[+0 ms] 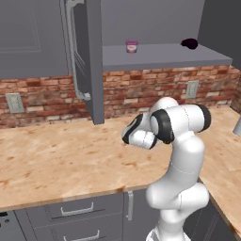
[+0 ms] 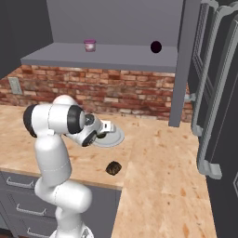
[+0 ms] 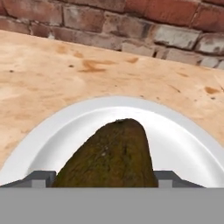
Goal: Pick the avocado and bread from the counter and place them on the plate. Then pick the jam from the cabinet and place it next to the plate. Lastly close the cabinet door.
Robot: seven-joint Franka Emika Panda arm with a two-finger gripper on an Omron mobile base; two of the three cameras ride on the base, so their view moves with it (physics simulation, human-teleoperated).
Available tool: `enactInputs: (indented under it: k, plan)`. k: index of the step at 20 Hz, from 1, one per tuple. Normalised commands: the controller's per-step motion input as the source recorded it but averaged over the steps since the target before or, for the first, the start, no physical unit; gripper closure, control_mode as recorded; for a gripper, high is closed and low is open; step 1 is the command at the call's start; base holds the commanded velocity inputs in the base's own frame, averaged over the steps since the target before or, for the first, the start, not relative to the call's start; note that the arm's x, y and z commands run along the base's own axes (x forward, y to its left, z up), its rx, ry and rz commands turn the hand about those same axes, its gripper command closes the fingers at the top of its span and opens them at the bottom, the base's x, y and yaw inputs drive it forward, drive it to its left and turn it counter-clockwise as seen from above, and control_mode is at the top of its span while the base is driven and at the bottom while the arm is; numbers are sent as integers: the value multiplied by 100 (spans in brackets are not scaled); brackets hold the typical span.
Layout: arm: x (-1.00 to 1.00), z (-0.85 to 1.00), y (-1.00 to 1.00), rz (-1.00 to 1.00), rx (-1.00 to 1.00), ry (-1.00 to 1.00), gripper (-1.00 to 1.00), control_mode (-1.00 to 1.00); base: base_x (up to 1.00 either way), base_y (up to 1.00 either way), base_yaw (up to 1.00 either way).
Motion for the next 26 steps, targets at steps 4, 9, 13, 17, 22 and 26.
enactInputs:
  k: [4, 9, 13, 17, 22, 26]
  plan:
    - [-8, 0, 0, 0, 0, -21, -100, -100, 0, 0, 0]
    - [-15, 0, 0, 0, 0, -20, -100, -100, 0, 0, 0]
    - [-37, 7, -2, 0, 1, -18, -100, -100, 0, 0, 0]
    - [-77, 23, -18, -1, 6, -13, -100, -100, 0, 0, 0]
    - [-75, 45, -40, -6, 16, 0, -100, -100, 0, 0, 0]
    - [-47, 78, -29, -6, 19, 11, -100, -100, 0, 0, 0]
